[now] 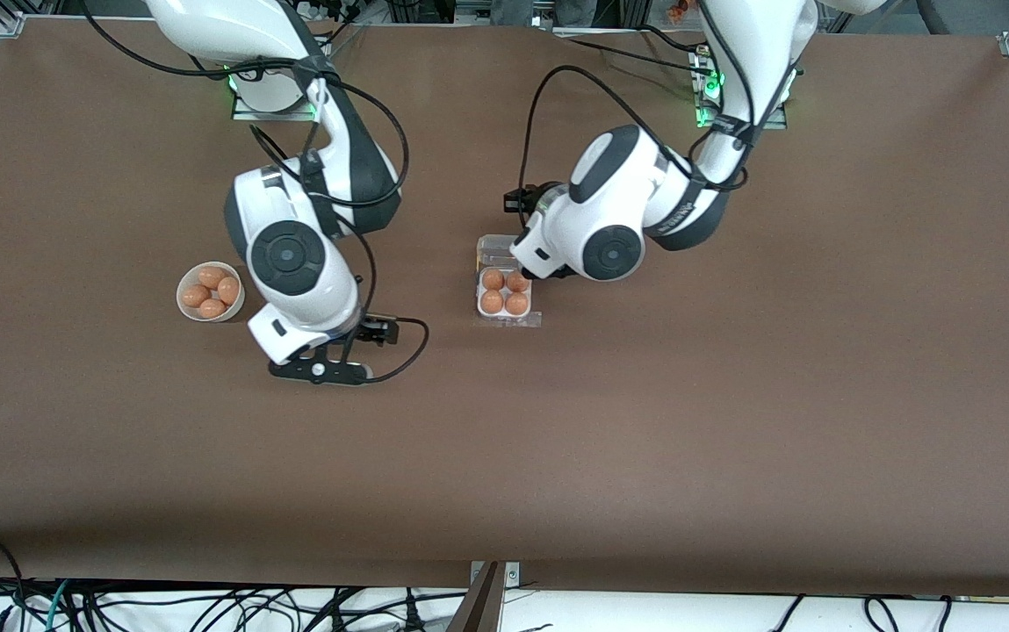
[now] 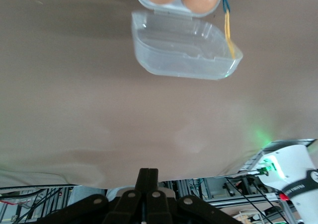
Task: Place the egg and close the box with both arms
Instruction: 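Fold the carton lid shut with the left gripper while the right retracts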
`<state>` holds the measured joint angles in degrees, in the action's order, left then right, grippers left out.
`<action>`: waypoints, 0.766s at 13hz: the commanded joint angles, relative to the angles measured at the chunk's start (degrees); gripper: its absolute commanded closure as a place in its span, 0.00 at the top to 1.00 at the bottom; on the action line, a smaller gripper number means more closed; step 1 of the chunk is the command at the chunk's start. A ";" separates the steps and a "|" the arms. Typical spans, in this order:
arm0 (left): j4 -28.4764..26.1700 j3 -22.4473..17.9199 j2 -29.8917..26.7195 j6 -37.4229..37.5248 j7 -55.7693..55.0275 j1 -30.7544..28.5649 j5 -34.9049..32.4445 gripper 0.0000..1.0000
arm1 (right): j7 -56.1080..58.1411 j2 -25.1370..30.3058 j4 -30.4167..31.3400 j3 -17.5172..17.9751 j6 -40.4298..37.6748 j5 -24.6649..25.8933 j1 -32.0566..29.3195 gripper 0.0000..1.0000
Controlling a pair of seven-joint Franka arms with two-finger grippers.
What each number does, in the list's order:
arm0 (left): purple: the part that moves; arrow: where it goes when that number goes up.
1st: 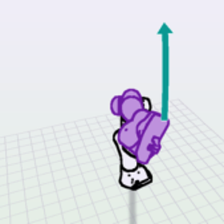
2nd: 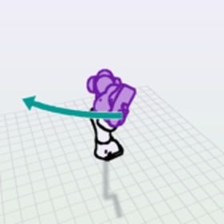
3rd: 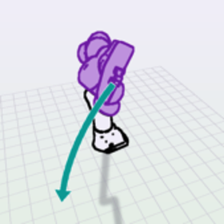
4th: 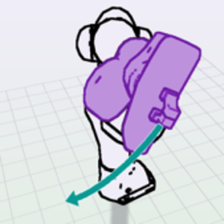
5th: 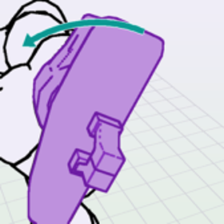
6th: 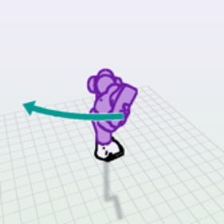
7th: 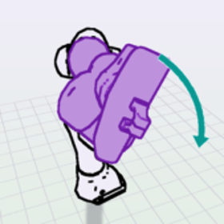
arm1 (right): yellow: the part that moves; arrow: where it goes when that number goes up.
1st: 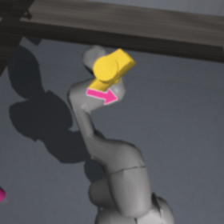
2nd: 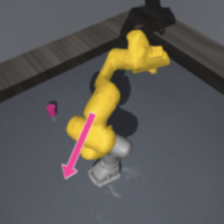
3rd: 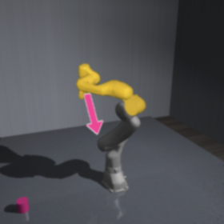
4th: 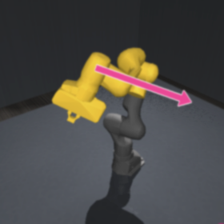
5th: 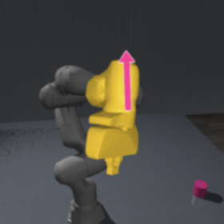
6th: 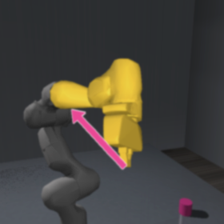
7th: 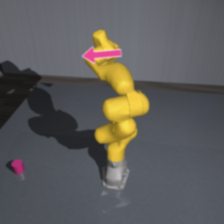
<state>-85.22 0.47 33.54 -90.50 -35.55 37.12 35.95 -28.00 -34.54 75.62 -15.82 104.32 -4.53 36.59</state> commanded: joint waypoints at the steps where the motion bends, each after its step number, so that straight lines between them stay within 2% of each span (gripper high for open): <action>1: 1.46 -0.82 3.63 -2.39 -2.14 3.82 1.23 0.00 | 5.81 7.62 5.48 2.01 -1.50 0.31 -5.11 1.00; 3: 1.46 -0.82 5.12 -5.64 -3.12 5.15 1.23 0.00 | 13.91 10.97 6.12 2.71 -1.32 0.67 -8.44 1.00; 5: 1.46 -0.82 5.57 -7.06 -3.03 5.42 1.14 0.00 | 13.85 16.85 8.92 8.93 -1.23 0.84 -17.03 1.00; 6: 1.46 -0.82 5.83 -7.32 -2.94 5.33 0.88 0.00 | 14.29 19.66 9.72 10.09 -1.23 0.84 -19.95 1.00; 10: 3.56 -1.44 6.53 -8.38 -3.90 5.25 0.17 0.00 | 14.99 30.21 16.48 10.72 -2.98 0.84 -25.24 1.00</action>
<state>-84.57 -0.38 38.91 -98.89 -37.97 42.08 35.95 -13.31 -11.40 85.25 -7.09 101.41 -4.28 13.65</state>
